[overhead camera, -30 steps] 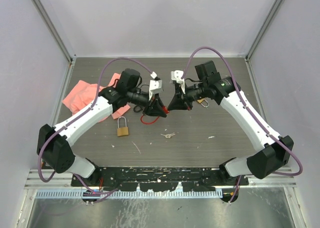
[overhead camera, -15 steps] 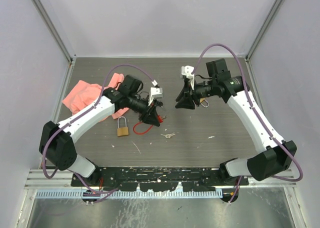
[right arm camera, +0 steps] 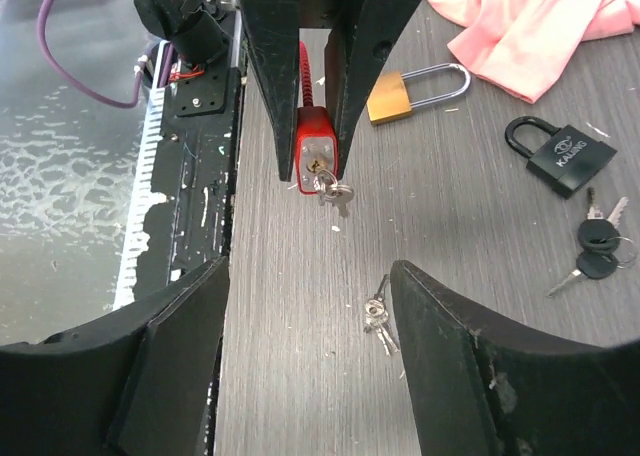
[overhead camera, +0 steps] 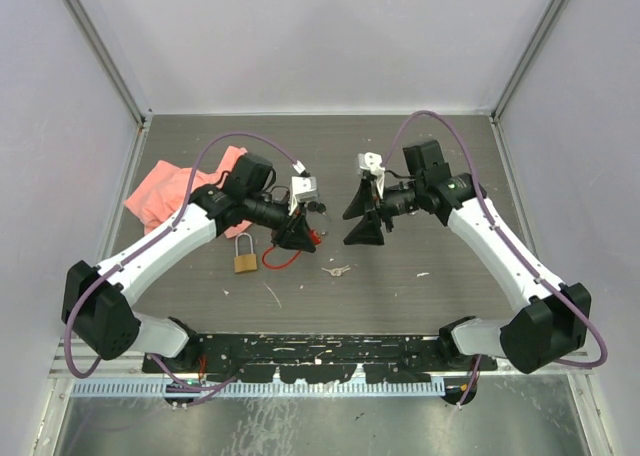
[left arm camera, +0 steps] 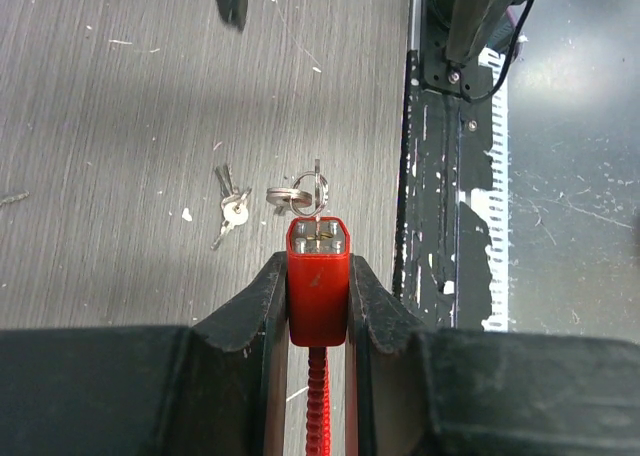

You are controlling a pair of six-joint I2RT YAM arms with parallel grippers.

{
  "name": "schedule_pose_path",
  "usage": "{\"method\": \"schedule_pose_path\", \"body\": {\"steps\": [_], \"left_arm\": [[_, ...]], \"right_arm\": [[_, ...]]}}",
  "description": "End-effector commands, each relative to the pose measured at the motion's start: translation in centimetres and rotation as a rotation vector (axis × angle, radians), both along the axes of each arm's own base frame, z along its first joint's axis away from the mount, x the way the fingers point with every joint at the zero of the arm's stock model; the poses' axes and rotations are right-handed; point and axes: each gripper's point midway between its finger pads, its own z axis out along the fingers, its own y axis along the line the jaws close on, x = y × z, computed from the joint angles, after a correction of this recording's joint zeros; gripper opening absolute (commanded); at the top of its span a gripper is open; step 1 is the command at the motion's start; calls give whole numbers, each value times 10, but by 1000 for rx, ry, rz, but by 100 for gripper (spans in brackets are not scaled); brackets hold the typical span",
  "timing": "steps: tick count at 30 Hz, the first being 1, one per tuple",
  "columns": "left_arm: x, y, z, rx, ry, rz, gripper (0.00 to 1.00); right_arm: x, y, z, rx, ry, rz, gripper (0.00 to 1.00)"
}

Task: Lock with the key
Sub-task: Remove the key from the lock.

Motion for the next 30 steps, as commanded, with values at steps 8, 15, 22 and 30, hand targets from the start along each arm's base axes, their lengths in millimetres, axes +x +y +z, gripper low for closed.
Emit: {"method": "schedule_pose_path", "body": {"steps": [8,15,22,30], "left_arm": [[-2,-15,34,-143,-15,-42,0],[-3,-15,33,-146,-4,-42,0],[-2,-14,32,-143,-10,-35,0],[-1,3,14,-32,-56,-13,0]], "right_arm": [[1,34,7,58,-40,45,68],[1,43,2,49,-19,48,55],[-2,46,2,41,-8,62,5],[18,19,14,-35,-104,-26,1]]}}
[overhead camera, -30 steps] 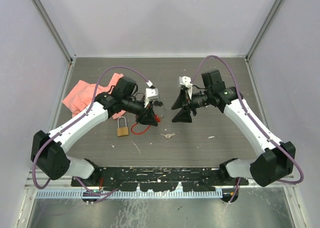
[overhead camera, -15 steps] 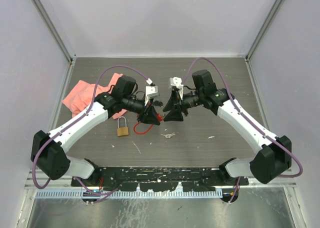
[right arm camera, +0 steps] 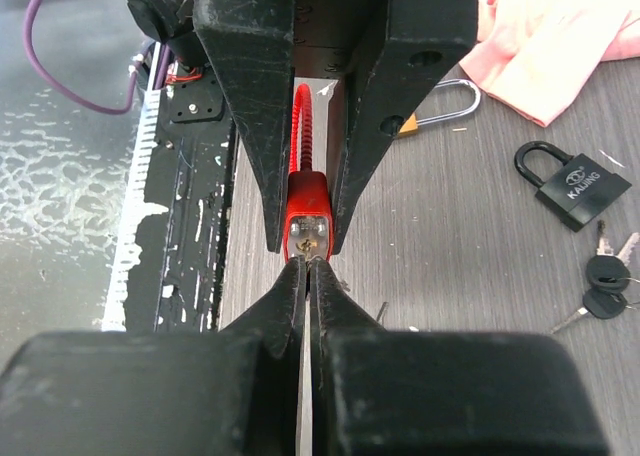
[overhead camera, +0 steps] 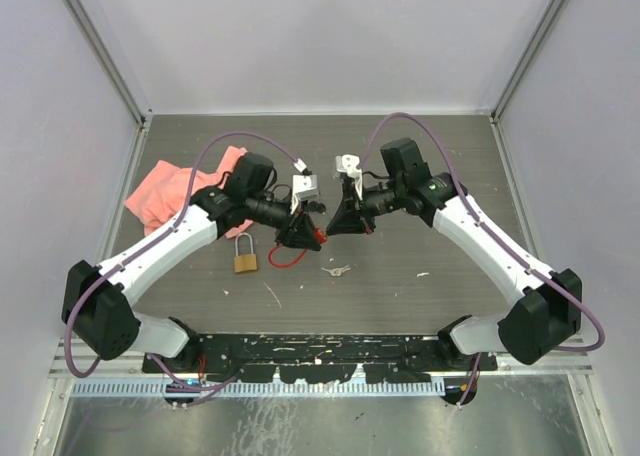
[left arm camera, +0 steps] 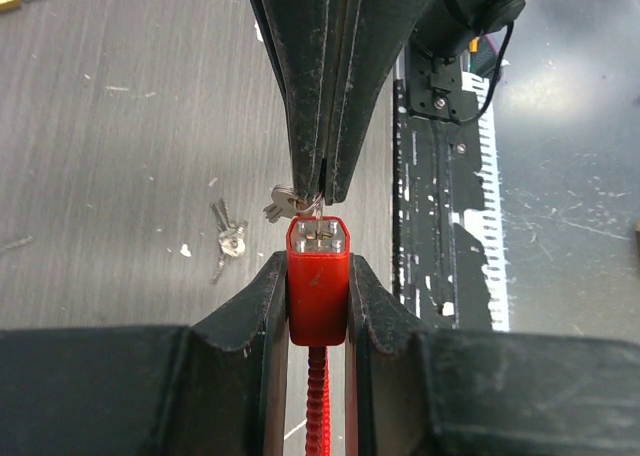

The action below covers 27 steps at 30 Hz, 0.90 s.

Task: Lock with the key
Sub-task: Remove the key from the lock.

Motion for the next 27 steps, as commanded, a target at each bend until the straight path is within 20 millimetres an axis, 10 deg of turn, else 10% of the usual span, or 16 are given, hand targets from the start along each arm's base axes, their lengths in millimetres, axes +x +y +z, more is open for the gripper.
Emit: {"method": "schedule_pose_path", "body": {"steps": [1,7,15,20,27], "left_arm": [[0,15,4,44,-54,18,0],[-12,16,19,-89,218,-75,0],[-13,16,-33,231,132,-31,0],[-33,11,-25,211,297,-139,0],[14,19,-60,322,232,184,0]], "right_arm": [[22,-23,28,-4,-140,-70,1],[18,-35,41,9,-211,-63,1],[10,-25,39,26,-176,4,1],[9,-24,38,1,-248,30,1],[55,-67,-17,-55,33,-231,1]]}}
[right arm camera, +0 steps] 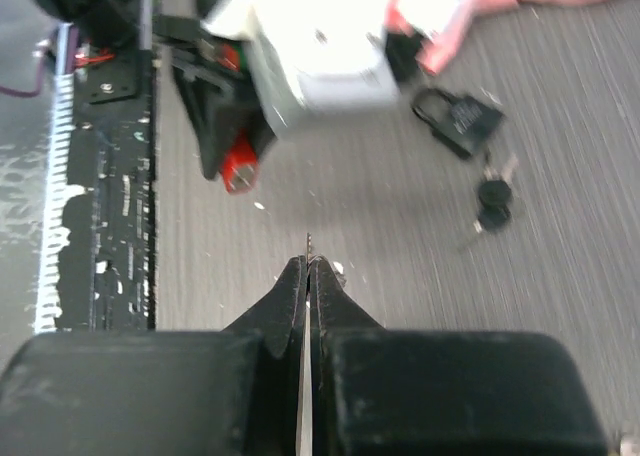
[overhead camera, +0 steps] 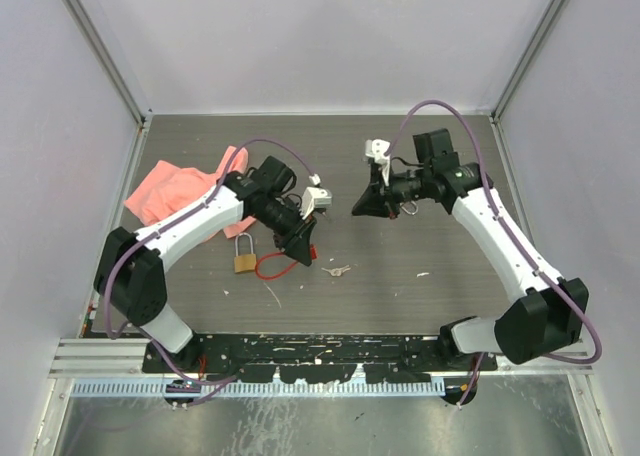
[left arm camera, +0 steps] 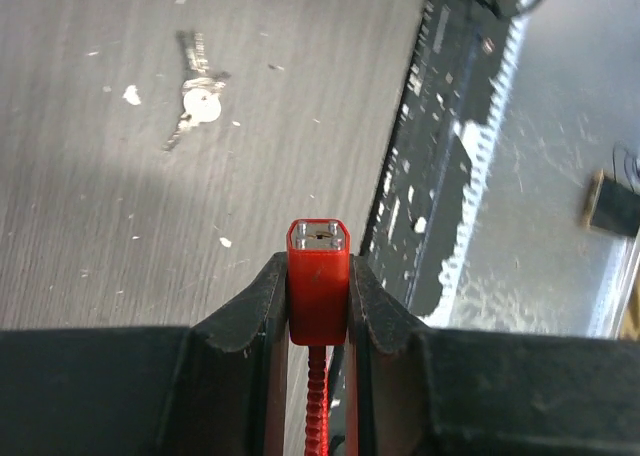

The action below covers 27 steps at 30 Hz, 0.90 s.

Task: Lock with the key
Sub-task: Remove the key from the lock, then place the lock at the center of the board.

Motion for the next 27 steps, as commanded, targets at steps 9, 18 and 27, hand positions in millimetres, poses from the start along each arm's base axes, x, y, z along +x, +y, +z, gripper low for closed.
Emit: {"method": "schedule_pose_path", "body": {"steps": [9,18,27], "left_arm": [[101,-70,-11,-194,77,523,0],[154,-150,-49,-183,234,746,3],[154,-210,-72,-214,241,855,24]], "right_arm": [[83,-56,-122,-49,401,-536,1],[97,-120,-166,-197,417,-750,1],[77,-128,-185,-286,479,-665,10]]}}
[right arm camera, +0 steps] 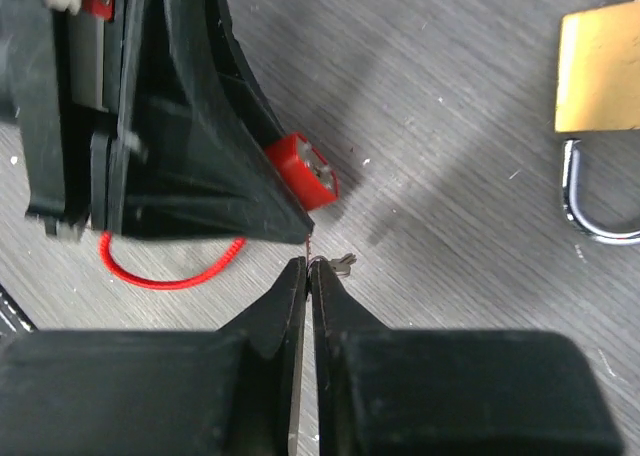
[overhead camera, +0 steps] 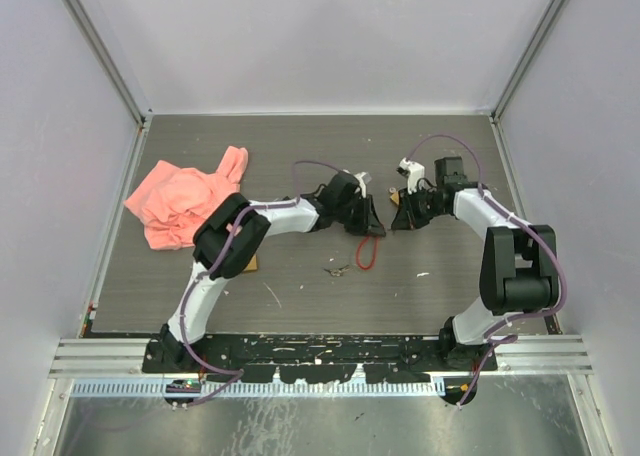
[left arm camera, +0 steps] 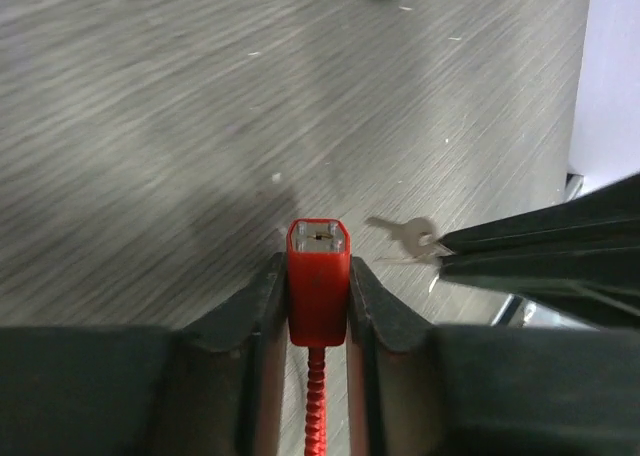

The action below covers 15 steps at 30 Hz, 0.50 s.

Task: Lock with the key
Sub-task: Place the lock at the center of the board.

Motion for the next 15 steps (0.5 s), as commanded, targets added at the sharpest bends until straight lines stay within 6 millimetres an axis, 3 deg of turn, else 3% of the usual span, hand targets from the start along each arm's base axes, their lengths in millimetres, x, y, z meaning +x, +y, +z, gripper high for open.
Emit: {"method": "schedule_pose_path", "body": {"steps": [1,4,6,11,15], "left_arm": [[26,-29,47,-79,-138,96,29],[34,-15,61,-15,-256,110,55],[41,0,77,22,-358,122,66],[51,41,136,103,-635,157,72],[43,78,206,96,-885,176,73]], "right_arm": [[-1,0,-1,-14,13,60,13],[-4,1,-2,-9,25,81,21],[-2,-1,2,-24,2,89,28],[8,-10,38,-85,-186,93,44],[14,-17,82,-141,-365,101,51]]}}
